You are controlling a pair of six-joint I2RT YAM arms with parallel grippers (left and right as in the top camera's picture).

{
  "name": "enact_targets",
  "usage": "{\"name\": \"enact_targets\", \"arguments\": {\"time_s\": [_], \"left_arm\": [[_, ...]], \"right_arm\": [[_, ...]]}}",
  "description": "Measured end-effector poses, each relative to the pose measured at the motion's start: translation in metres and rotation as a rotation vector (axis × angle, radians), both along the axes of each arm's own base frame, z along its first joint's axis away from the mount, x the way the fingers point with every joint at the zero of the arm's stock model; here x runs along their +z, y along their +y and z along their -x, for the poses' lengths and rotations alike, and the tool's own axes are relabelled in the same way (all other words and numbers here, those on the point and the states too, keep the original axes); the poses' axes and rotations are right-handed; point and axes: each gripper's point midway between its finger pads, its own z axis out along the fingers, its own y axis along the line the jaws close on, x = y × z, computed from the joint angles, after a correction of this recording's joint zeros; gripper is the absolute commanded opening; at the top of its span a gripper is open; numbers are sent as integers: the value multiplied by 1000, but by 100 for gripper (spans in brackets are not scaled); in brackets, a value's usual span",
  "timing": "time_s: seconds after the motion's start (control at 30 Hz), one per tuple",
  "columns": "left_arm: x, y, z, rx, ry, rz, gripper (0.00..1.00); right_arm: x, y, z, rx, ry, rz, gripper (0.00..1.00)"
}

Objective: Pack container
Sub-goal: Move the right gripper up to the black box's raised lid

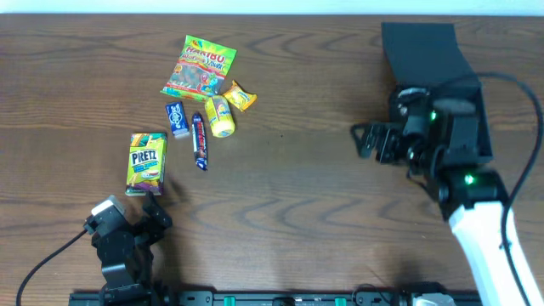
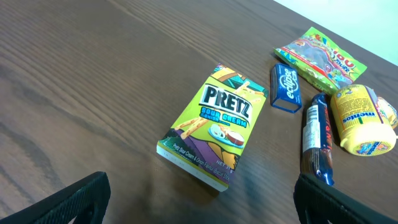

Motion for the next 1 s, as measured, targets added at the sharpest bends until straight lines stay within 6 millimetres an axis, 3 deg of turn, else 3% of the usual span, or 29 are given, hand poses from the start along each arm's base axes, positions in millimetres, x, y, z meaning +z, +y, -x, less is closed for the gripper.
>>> {"name": "enact_targets", "arguments": {"time_s": [0.13,0.4,0.6,0.67,0.7,0.77,0.9,1.0], "left_arm": [[0,0,0,0,0,0,95],[0,0,0,-1,0,0,95],[0,0,0,-1,0,1,95],[0,0,0,-1,0,1,95],[0,0,0,-1,0,1,95],[0,0,0,-1,0,1,95],[0,-1,0,-3,0,1,95],[0,-1,0,-3,0,2,95]], "right_arm": [[-5,-32,-22,-78,5,124,99],[-60,-75,-34,-158,149,264,94],[-101,-91,-42,-166,233,321,68],[-113,-92,-45,-158,255,330,53],[-119,-92,-48,-161,261,327,41],[-128,-92,-50,-149,272,334,31],[-129,-93,-59,-154,242,334,2],[-127,-93,-62,-154,230,334,1]]}}
